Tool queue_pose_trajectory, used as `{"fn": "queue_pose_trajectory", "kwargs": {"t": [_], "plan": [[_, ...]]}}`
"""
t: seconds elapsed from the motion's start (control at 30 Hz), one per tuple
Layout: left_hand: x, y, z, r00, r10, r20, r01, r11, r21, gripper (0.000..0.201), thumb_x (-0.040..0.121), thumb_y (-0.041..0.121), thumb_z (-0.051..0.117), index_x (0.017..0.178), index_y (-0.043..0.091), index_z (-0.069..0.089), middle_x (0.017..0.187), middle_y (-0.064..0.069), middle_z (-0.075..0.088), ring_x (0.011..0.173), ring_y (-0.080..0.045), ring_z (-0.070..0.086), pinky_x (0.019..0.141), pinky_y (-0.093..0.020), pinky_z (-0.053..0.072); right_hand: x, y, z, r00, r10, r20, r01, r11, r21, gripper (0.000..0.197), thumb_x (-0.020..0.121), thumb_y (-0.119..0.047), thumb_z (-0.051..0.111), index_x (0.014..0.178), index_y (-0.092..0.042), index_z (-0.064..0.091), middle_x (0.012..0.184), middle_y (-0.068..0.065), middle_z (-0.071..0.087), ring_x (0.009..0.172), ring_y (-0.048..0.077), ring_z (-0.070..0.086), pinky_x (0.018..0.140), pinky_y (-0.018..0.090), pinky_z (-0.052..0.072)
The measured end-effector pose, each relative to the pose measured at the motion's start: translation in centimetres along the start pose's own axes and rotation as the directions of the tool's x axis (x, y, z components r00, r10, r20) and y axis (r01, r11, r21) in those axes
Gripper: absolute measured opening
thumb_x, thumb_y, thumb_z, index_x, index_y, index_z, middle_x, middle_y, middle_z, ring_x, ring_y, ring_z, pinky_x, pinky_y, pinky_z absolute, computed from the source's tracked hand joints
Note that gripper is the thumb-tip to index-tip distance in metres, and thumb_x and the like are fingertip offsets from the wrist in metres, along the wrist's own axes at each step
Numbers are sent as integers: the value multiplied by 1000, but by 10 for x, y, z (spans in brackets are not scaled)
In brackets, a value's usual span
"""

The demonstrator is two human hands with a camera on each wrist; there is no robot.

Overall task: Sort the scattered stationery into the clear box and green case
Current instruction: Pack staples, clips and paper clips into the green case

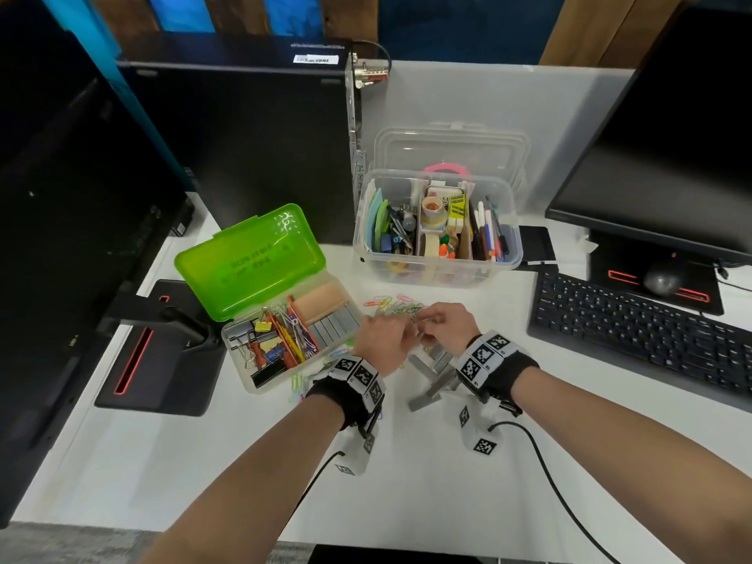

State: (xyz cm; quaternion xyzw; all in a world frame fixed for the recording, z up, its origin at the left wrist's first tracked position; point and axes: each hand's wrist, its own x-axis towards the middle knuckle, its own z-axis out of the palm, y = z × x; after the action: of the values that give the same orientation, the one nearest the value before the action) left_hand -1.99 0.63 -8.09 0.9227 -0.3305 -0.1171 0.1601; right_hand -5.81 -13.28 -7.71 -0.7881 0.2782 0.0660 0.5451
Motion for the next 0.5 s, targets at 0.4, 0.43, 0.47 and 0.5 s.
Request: {"fn": "queue_pose_trajectory", "kwargs": {"t": [0.4, 0.43, 0.47, 0.5], "plan": [[-2, 2, 16, 904, 302, 302, -380, 893, 242, 24, 93, 19, 53, 116, 13, 55, 116, -7, 52, 110, -25, 47, 93, -38, 43, 2, 1, -34, 997, 14, -78, -25, 989, -147, 23, 83, -6, 68, 94, -11, 49, 77, 5, 60, 57, 16, 61, 59, 24, 52], [-2, 2, 15, 903, 304, 303, -384, 887, 255, 23, 94, 19, 50, 115, 11, 55, 115, -9, 52, 109, -26, 48, 92, -39, 44, 2, -1, -34, 997, 3, -82, -15, 988, -151, 23, 82, -6, 69, 93, -11, 49, 75, 4, 58, 59, 18, 61, 61, 27, 52], [-2, 2, 16, 902, 309, 302, -390, 882, 264, 21, 96, 18, 49, 114, 9, 56, 115, -10, 53, 109, -26, 49, 92, -39, 44, 1, -3, -34, 997, -11, -82, -3, 987, -163, 24, 82, -7, 70, 93, -10, 49, 74, 4, 56, 61, 20, 62, 62, 27, 52], [-2, 1, 16, 900, 315, 302, -397, 877, 269, 20, 96, 18, 48, 113, 9, 56, 114, -10, 54, 108, -26, 49, 92, -38, 44, 2, -4, -34, 996, -22, -81, 8, 985, -170, 24, 82, -7, 70, 93, -10, 50, 73, 3, 55, 63, 21, 62, 59, 23, 52]]}}
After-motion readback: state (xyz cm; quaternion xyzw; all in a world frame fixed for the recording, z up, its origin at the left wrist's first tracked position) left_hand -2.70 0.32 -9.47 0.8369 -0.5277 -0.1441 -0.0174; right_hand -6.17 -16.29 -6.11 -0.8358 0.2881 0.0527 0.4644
